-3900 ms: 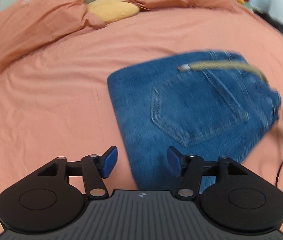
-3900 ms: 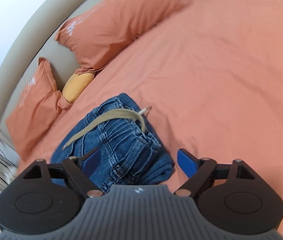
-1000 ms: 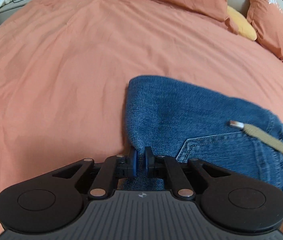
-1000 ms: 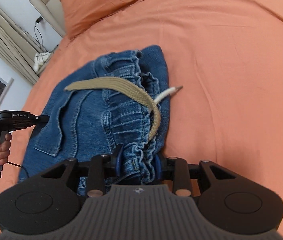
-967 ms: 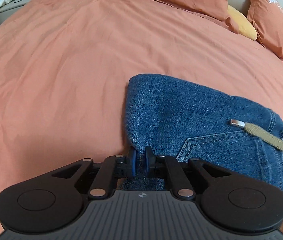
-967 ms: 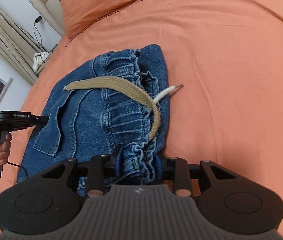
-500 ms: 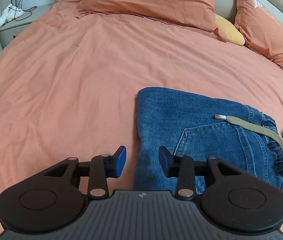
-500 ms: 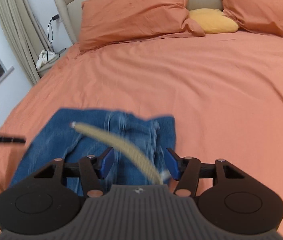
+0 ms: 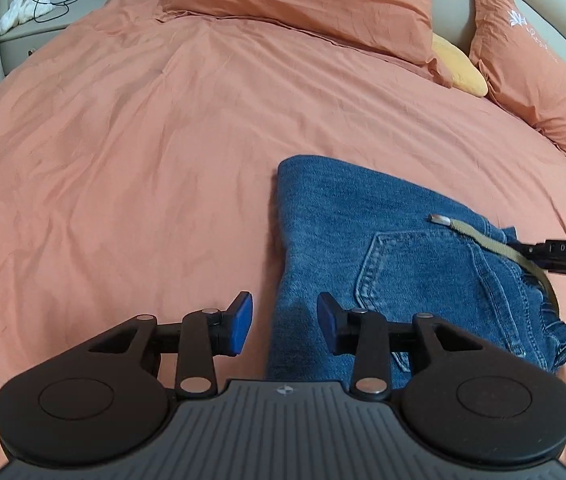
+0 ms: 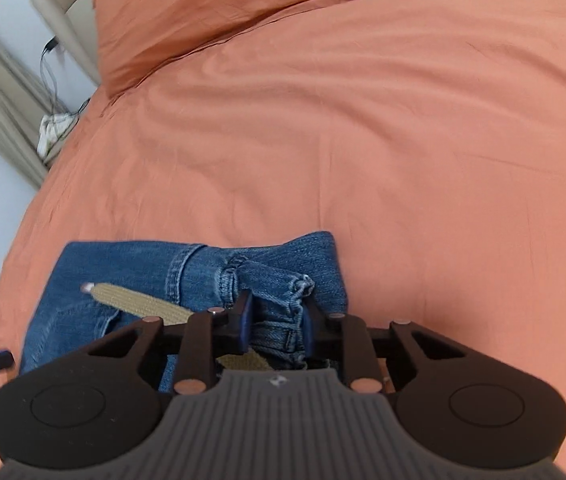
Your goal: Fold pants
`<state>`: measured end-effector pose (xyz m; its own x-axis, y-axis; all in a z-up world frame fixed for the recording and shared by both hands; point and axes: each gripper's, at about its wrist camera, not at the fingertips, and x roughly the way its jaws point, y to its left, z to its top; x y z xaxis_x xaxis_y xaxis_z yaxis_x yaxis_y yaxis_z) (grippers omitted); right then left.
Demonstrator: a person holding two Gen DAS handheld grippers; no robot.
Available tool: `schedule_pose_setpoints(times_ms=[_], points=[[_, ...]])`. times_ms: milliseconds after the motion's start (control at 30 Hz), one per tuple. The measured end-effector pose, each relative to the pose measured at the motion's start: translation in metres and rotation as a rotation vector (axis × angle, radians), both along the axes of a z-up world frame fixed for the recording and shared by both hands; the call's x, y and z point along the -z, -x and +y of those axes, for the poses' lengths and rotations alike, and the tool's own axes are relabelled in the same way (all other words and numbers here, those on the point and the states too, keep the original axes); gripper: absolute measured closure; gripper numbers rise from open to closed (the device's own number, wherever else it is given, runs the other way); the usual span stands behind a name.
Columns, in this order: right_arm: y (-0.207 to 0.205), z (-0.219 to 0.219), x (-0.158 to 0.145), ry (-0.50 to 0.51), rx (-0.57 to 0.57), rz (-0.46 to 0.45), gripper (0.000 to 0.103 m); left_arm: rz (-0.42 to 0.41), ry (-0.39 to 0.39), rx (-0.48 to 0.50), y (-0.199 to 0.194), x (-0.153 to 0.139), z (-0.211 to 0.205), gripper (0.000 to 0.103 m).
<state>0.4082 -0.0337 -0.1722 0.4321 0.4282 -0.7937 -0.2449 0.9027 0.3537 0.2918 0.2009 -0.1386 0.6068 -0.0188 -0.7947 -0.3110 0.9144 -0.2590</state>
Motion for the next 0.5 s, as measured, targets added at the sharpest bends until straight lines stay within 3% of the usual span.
schedule_pose_setpoints(times_ms=[100,300,500], points=[[0.010,0.010,-0.019,0.069,-0.051,-0.050,0.076,-0.004,-0.023,0.038,0.008,-0.008,-0.014,0.059],[0.084,0.009,-0.069,0.157,-0.195,-0.272,0.071,-0.010,-0.072,0.114,0.032,-0.022,-0.071,0.062],[0.165,0.009,-0.066,0.225,-0.299,-0.360,0.072,0.063,-0.138,0.166,0.049,-0.008,-0.123,0.072]])
